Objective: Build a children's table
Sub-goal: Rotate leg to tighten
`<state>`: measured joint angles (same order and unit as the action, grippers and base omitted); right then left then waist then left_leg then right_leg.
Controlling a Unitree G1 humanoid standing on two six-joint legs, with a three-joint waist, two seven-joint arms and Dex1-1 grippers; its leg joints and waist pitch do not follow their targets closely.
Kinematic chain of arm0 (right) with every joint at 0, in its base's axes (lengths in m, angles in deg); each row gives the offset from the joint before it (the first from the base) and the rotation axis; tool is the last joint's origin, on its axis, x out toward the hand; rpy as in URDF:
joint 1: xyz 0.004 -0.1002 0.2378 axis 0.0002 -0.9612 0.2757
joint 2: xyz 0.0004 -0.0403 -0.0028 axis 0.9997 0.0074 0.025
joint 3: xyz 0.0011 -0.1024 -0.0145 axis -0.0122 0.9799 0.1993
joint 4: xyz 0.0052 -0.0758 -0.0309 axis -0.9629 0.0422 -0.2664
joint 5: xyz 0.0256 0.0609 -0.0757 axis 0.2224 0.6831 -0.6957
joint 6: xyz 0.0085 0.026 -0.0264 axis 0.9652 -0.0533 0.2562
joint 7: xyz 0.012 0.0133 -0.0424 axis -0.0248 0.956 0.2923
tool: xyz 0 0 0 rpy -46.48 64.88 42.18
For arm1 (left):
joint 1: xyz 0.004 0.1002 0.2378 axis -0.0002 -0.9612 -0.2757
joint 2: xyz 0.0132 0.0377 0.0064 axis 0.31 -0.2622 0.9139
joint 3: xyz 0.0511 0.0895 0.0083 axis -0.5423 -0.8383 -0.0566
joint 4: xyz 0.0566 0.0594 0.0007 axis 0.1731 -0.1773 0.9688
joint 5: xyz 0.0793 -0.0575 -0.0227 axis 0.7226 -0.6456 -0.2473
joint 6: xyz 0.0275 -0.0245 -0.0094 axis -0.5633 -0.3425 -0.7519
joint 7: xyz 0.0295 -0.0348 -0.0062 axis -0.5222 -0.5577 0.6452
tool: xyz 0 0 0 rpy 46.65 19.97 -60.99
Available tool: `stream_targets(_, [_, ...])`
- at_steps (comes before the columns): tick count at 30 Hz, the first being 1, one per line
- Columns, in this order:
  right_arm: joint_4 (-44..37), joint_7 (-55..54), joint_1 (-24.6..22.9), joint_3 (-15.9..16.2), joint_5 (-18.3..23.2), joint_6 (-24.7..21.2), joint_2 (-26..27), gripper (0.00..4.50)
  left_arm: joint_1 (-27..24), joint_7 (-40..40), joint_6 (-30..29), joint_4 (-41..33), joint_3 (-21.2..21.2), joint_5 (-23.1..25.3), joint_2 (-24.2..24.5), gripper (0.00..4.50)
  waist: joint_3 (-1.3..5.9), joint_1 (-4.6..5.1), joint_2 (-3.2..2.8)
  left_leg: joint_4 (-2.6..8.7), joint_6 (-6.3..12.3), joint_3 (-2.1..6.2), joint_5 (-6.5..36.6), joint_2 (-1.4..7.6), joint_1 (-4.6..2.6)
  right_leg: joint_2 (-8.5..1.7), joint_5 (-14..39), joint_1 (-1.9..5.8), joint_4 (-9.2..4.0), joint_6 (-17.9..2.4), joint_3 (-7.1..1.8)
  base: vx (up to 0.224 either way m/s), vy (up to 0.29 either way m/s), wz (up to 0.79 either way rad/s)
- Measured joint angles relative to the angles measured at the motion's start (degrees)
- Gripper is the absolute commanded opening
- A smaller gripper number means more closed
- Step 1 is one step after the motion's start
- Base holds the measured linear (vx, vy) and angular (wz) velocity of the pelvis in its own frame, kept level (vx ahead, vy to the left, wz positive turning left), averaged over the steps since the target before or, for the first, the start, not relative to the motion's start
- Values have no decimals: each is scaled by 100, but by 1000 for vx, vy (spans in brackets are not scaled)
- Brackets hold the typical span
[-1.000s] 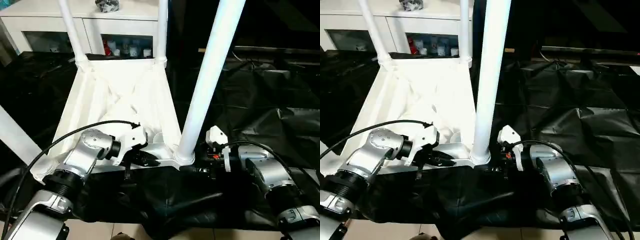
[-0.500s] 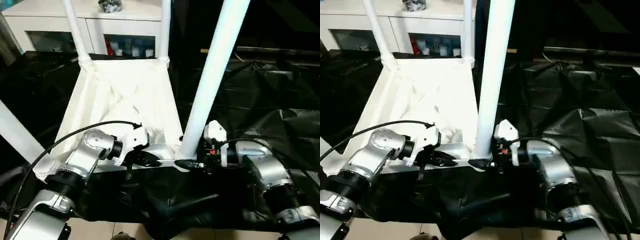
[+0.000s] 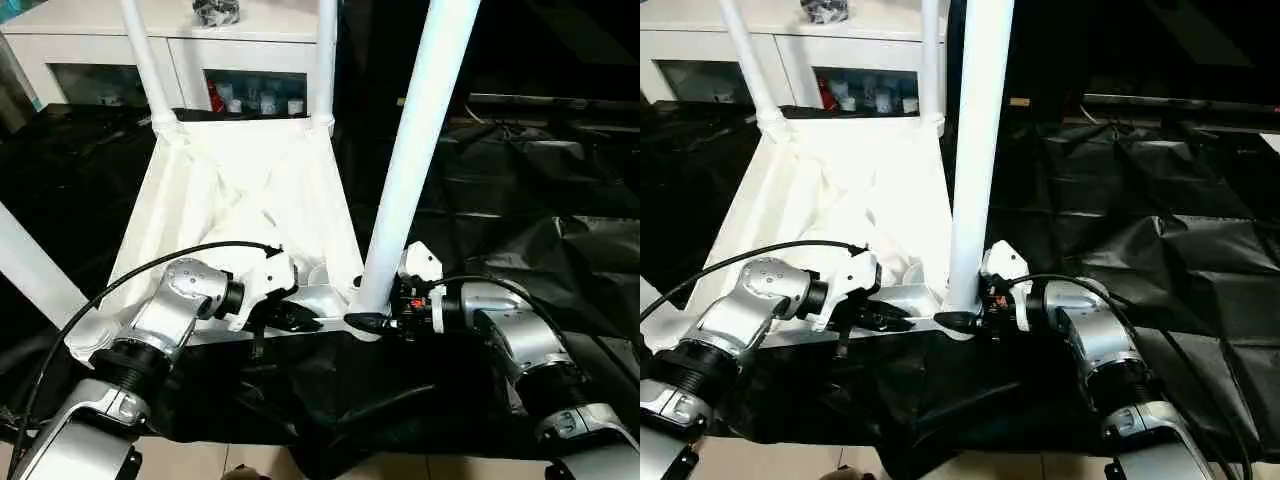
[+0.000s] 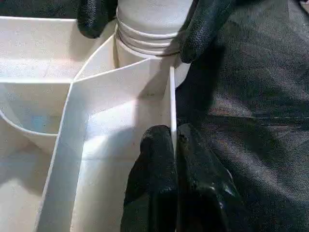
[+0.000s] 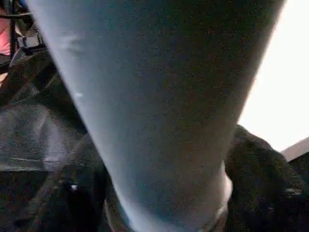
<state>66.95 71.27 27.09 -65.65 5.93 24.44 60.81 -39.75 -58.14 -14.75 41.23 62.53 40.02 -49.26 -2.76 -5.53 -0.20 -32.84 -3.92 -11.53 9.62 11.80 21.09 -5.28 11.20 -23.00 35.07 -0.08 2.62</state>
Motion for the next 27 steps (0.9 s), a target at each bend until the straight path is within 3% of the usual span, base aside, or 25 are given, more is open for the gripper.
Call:
stream_targets(7, [123,-373,5,-83,9,-38,97,275,50,268,-45,72,3,66,-81,0,5,39,8,-3,0,2,0,0,-10,0,-2,10,5,-2,0,0,0,0])
stream_targets(12, [662,-2195,211,-587,-61,-123,678,272,265,1452,-658,218,141,357,-652,0,9,138,21,-8,-1,5,0,-5,-22,0,7,15,-5,13,-6,0,0,0])
stream_targets(18, [946,-3446,419,-797,-176,-163,1046,272,350,2286,-1161,254,234,458,-1128,0,26,221,2,-8,-1,8,0,-10,-23,0,8,20,-9,16,-10,0,0,0])
stream_targets(21, [990,-3540,425,-828,-213,-132,1080,341,364,2355,-1173,298,237,492,-1190,0,58,218,-9,-7,0,10,0,-11,-21,0,8,21,-10,17,-9,0,0,0])
stream_targets(27, [1023,-3301,442,-841,-221,-83,1067,369,357,2226,-1102,286,222,521,-1143,0,75,234,0,-6,0,15,0,-10,-13,1,1,15,-13,8,-6,0,0,0])
